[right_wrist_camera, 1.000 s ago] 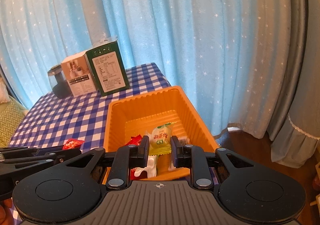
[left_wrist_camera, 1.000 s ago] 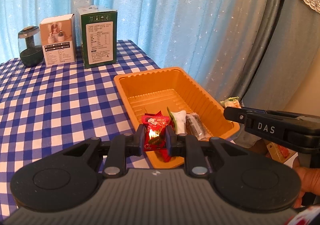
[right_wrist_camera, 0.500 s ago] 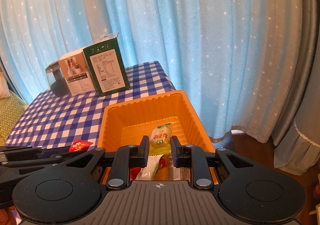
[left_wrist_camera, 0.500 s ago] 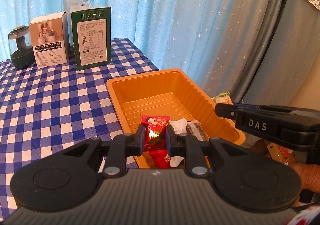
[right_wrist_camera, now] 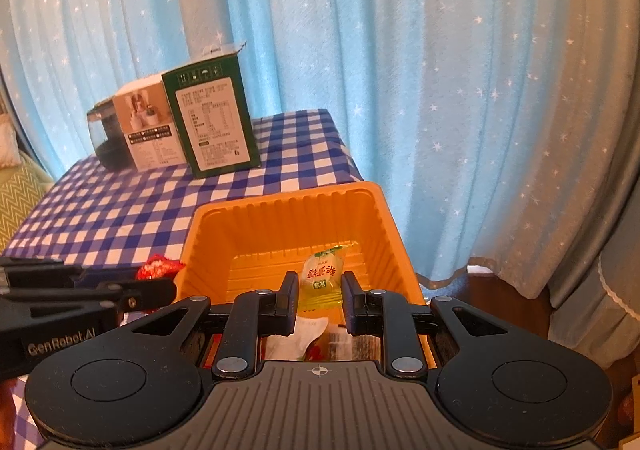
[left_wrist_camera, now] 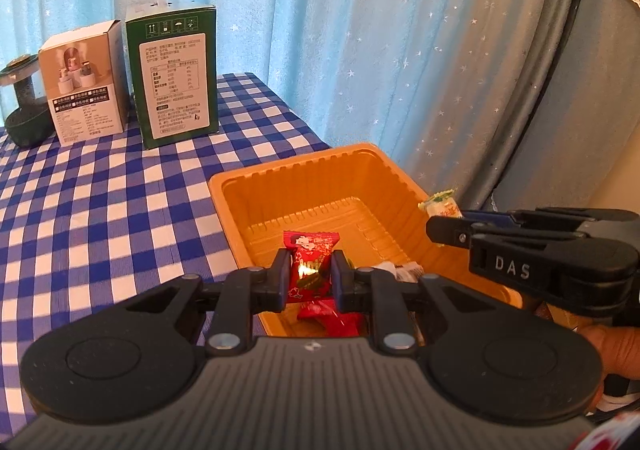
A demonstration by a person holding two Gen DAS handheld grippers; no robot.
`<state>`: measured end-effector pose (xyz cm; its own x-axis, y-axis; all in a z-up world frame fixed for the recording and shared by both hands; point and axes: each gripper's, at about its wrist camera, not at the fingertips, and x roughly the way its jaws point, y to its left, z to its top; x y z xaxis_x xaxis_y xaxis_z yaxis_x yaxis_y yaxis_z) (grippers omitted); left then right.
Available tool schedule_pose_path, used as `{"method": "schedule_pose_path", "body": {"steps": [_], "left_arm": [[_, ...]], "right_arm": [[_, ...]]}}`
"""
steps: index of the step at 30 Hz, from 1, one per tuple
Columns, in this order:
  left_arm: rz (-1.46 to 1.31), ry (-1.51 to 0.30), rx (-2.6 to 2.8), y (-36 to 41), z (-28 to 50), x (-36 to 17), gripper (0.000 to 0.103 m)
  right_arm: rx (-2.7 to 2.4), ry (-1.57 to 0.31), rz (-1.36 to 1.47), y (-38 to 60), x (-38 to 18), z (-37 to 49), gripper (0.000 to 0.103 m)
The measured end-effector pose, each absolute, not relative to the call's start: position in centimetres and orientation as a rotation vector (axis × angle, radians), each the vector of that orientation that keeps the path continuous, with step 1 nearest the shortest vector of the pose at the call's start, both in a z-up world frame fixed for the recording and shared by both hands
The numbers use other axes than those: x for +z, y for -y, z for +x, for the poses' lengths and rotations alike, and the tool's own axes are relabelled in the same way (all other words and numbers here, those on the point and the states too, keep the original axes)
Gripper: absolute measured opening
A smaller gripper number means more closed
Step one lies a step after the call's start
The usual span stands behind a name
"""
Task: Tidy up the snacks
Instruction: 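Lower both tools into the orange tray and open them to drop the candies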
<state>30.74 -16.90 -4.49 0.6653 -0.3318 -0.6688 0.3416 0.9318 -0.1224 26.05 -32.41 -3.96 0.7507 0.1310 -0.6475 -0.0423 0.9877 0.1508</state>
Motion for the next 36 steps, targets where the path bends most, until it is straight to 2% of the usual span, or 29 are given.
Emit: {"method": "schedule_pose_path", "body": {"steps": [29,30,32,36], "left_arm": [[0.067,-0.821,-0.387,19.6,38.3,-7.7,0.019],[0.067,-0.826,-0.388,19.6,38.5,-7.8,0.020],[0.071,-0.830,-0.384,19.5,38.5,-7.9,0.033],[0.067,-0.820,-0.367,18.7,38.4,-7.7,0.034]], "right_arm": [[0.127,-0.803,0.196,34.1,-7.0,31.7,0.023],[0.125,-0.804,0.196,34.1,-7.1,31.7,0.023],[0.124,-0.807,0.204,34.3,-7.1,31.8,0.023],[0.122,-0.811,0.207,34.4,-7.1,31.6,0.023]]}}
